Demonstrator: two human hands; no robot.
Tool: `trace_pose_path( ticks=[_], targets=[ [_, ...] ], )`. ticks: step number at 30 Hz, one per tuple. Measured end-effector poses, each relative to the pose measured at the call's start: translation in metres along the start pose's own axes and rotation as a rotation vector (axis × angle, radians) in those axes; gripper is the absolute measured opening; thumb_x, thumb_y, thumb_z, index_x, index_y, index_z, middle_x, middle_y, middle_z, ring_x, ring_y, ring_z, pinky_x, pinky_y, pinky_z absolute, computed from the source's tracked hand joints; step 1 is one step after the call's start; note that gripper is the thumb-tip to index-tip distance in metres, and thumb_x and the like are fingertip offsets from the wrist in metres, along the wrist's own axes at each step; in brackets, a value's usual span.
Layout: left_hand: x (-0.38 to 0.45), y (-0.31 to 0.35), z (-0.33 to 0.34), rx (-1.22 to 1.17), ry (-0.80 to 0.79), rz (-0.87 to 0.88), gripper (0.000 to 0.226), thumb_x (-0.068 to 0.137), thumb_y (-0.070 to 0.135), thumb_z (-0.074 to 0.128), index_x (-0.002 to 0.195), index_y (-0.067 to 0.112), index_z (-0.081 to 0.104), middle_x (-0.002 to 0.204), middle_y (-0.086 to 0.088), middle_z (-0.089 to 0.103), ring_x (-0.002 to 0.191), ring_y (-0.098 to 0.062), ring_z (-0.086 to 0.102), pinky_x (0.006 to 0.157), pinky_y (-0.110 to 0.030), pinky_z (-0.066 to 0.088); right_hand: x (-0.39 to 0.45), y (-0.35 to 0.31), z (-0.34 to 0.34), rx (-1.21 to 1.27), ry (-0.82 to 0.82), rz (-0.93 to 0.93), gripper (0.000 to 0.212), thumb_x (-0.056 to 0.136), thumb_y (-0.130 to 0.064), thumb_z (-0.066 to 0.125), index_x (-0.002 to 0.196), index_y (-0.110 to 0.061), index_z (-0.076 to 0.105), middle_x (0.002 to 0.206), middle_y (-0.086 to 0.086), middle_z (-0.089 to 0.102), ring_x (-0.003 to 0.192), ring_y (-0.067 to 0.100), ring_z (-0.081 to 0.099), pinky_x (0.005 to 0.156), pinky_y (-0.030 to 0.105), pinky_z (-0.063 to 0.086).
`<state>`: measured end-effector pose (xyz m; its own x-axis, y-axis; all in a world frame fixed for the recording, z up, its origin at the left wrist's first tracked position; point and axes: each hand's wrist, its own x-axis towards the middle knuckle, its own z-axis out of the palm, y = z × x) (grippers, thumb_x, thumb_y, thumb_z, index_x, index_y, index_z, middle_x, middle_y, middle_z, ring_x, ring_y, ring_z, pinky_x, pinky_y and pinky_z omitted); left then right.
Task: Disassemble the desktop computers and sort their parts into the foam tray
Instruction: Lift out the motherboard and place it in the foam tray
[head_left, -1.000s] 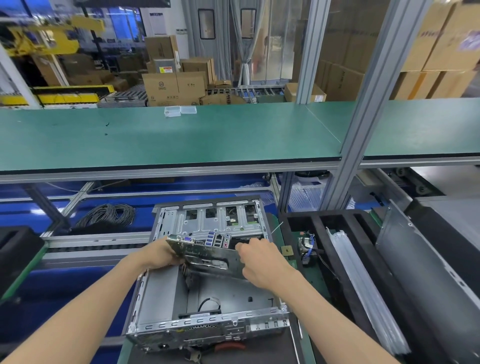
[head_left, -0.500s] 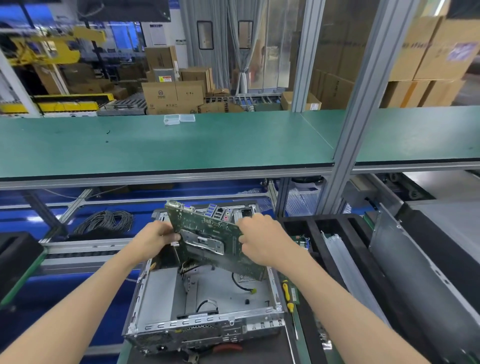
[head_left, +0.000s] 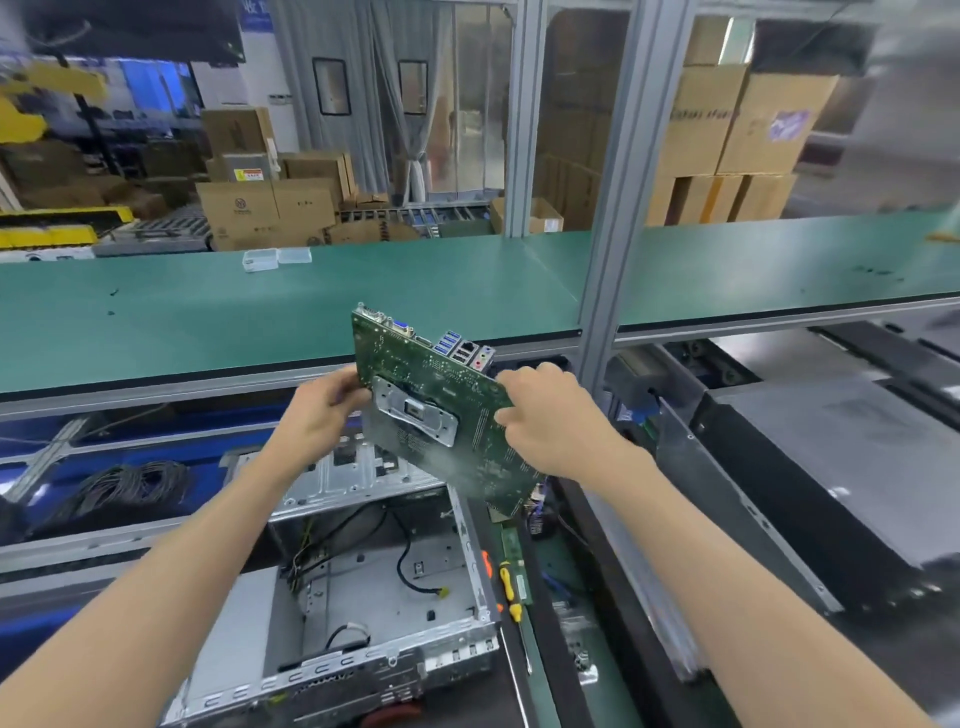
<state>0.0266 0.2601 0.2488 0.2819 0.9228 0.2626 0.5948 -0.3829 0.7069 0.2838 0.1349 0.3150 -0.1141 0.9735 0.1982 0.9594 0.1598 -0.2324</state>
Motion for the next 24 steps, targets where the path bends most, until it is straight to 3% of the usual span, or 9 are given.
trace_pose_path(
  ticks=[3, 8, 12, 16, 21, 24],
  targets=[
    [0.016, 0.023, 0.033, 0.013, 0.032, -0.014, 0.008, 0.099, 0.016, 0.060, 0.100, 0.017, 0.068, 0.094, -0.001, 0.073, 0.084, -0.024, 0.062, 0.075, -0.034, 0.047, -0.010, 0.024, -0.008, -0.025, 0.034, 0.088, 0.038, 0.098, -0.018, 0.054, 0.070, -0.020, 0.027, 0.072, 0.002, 0.038, 0.083, 0.035, 0.047, 0.063, 0.038, 0.031],
    [0.032, 0.075, 0.102, -0.024, 0.130, -0.219, 0.031, 0.094, 0.038, 0.067, 0.115, 0.015, 0.069, 0.111, -0.004, 0.074, 0.113, -0.027, 0.063, 0.099, -0.041, 0.049, -0.035, 0.064, -0.010, -0.040, 0.130, 0.246, 0.016, 0.096, -0.017, 0.055, 0.085, -0.009, 0.046, 0.082, 0.009, 0.051, 0.085, 0.037, 0.051, 0.063, 0.037, 0.033],
    [0.027, 0.111, 0.161, -0.286, -0.231, -0.191, 0.019, 0.100, 0.021, 0.059, 0.116, 0.018, 0.069, 0.117, -0.006, 0.072, 0.109, -0.021, 0.067, 0.100, -0.043, 0.053, -0.056, 0.100, -0.002, -0.037, 0.173, 0.429, 0.018, 0.095, -0.014, 0.053, 0.080, -0.009, 0.044, 0.075, 0.003, 0.037, 0.076, 0.036, 0.048, 0.062, 0.037, 0.035],
    [0.016, 0.131, 0.205, -0.375, -0.572, -0.123, 0.039, 0.104, 0.018, 0.053, 0.143, 0.023, 0.054, 0.139, 0.004, 0.060, 0.126, -0.013, 0.056, 0.111, -0.041, 0.044, -0.075, 0.135, 0.015, -0.057, 0.143, 0.584, 0.034, 0.095, -0.013, 0.051, 0.070, -0.016, 0.029, 0.073, 0.001, 0.030, 0.076, 0.032, 0.041, 0.065, 0.037, 0.035],
    [0.007, 0.127, 0.233, -0.347, -0.691, -0.169, 0.039, 0.105, 0.021, 0.050, 0.144, 0.023, 0.052, 0.137, 0.000, 0.060, 0.121, -0.014, 0.058, 0.097, -0.032, 0.051, -0.096, 0.163, 0.050, -0.055, 0.117, 0.708, 0.034, 0.092, -0.011, 0.051, 0.069, -0.016, 0.028, 0.071, 0.000, 0.028, 0.077, 0.034, 0.043, 0.067, 0.037, 0.035],
    [0.003, 0.114, 0.241, -0.342, -0.692, -0.224, 0.033, 0.105, 0.019, 0.051, 0.137, 0.018, 0.059, 0.121, -0.007, 0.064, 0.102, -0.018, 0.059, 0.085, -0.031, 0.048, -0.104, 0.174, 0.072, -0.054, 0.070, 0.736, 0.023, 0.092, -0.010, 0.050, 0.075, -0.012, 0.035, 0.077, 0.002, 0.037, 0.086, 0.039, 0.056, 0.066, 0.036, 0.035]
  ],
)
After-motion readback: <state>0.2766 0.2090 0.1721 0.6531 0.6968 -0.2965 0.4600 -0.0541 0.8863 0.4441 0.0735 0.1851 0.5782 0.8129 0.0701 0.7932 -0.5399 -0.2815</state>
